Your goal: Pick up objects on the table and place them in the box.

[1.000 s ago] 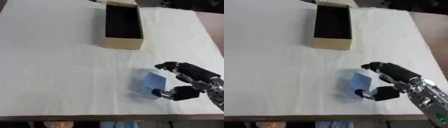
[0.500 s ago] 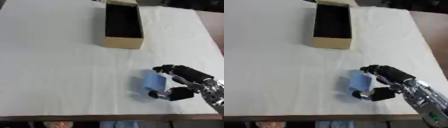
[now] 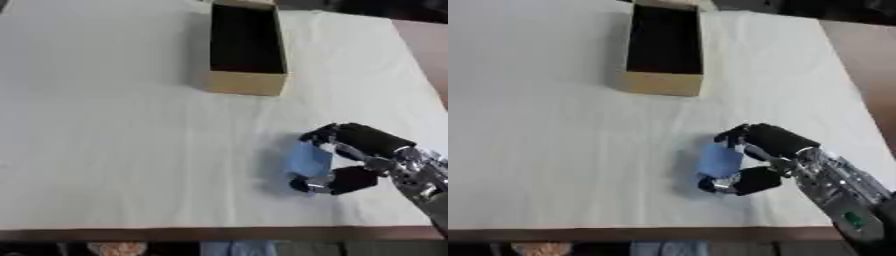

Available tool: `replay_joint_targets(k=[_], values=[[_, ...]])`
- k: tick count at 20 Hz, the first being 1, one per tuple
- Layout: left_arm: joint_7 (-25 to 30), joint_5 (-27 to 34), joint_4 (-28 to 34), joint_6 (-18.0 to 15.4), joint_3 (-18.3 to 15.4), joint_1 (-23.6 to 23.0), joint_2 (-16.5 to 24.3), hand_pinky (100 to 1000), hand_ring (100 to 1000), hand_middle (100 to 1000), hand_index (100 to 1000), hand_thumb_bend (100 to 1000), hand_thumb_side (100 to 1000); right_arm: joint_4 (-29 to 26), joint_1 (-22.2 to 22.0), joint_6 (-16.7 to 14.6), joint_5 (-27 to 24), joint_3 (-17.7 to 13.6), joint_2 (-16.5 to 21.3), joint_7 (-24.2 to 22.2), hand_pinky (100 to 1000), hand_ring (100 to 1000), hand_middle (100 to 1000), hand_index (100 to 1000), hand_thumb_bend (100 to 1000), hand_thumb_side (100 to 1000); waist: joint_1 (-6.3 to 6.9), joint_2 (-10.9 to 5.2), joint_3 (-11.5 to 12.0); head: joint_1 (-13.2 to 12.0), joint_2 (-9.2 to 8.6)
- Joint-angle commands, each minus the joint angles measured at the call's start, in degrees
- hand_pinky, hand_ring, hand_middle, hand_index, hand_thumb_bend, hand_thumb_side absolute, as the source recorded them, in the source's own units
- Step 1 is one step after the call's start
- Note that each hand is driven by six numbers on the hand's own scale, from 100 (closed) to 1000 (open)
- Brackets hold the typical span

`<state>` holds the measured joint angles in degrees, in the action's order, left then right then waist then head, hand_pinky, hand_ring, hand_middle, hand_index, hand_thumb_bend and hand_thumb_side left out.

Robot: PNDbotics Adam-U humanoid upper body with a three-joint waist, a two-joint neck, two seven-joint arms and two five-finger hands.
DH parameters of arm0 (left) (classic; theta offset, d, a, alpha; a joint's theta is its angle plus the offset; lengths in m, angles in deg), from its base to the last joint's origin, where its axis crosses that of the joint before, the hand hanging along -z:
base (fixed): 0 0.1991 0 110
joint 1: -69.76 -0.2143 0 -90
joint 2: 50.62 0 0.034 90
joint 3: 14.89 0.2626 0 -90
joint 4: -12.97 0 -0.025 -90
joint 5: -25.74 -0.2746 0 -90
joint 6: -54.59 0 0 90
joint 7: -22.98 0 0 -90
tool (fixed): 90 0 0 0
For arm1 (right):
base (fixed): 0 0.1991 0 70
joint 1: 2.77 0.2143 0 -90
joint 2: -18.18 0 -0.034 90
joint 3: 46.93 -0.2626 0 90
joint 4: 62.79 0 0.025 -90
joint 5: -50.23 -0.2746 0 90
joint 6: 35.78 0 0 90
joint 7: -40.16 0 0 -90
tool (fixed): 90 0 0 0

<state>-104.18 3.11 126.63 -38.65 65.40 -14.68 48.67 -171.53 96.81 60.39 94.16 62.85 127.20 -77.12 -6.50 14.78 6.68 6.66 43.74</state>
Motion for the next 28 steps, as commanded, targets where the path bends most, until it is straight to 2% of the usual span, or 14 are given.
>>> replay_joint_targets(k=[1,8,9,14,20,21,24,28], values=[[0.3,-0.3,0.9,0.0,-0.3,0.5,1.0,621,651,670,743,340,961,-1.6,-0.5,0.6,-1.1,0.0,1.7,1.8,795,729,585,813,385,889,0.31,-0.44,0.1,-0.2,-0.50],[0.4,-0.4,0.9,0.1,-0.4,0.5,0.9,621,651,670,743,340,961,-3.1,-1.0,1.9,-2.6,-0.1,2.5,2.9,795,729,585,813,385,889,0.30,-0.43,0.1,-0.2,-0.52],[0.4,-0.4,0.9,0.1,-0.4,0.5,0.9,621,651,671,744,339,962,-3.2,-0.9,2.0,-2.7,-0.1,2.5,2.9,761,648,523,742,100,806,0.30,-0.47,0.1,-0.2,-0.56],[0.6,-0.7,0.9,0.3,-0.6,0.1,0.8,622,652,671,744,338,963,-5.7,0.0,4.7,-5.8,-3.3,4.1,5.9,732,607,512,739,100,660,0.40,-0.82,-0.7,-0.5,-1.06],[0.7,-0.7,0.9,0.4,-0.7,0.1,0.9,622,652,671,744,339,963,-5.8,1.5,5.5,-10.7,-4.9,5.1,8.4,726,603,513,742,100,664,0.34,-0.90,-0.8,-0.5,-1.10],[0.7,-0.7,0.9,0.4,-0.7,0.0,1.0,622,652,672,744,339,965,-5.8,1.9,5.6,-11.5,-5.3,5.5,8.7,726,610,523,755,100,542,0.29,-1.02,-0.8,-0.5,-1.07],[0.8,-0.7,0.9,0.3,-0.6,0.1,1.1,622,652,672,745,338,964,-5.8,5.0,5.1,-14.0,-8.2,8.8,10.4,726,607,523,756,100,532,0.25,-0.97,-0.7,-0.3,-1.46],[0.8,-0.7,0.9,0.2,-0.6,0.4,1.2,623,652,672,745,336,964,-5.8,9.9,6.0,-17.3,-9.9,11.5,10.2,736,606,523,758,100,551,0.23,-0.65,-0.5,0.2,-2.52]])
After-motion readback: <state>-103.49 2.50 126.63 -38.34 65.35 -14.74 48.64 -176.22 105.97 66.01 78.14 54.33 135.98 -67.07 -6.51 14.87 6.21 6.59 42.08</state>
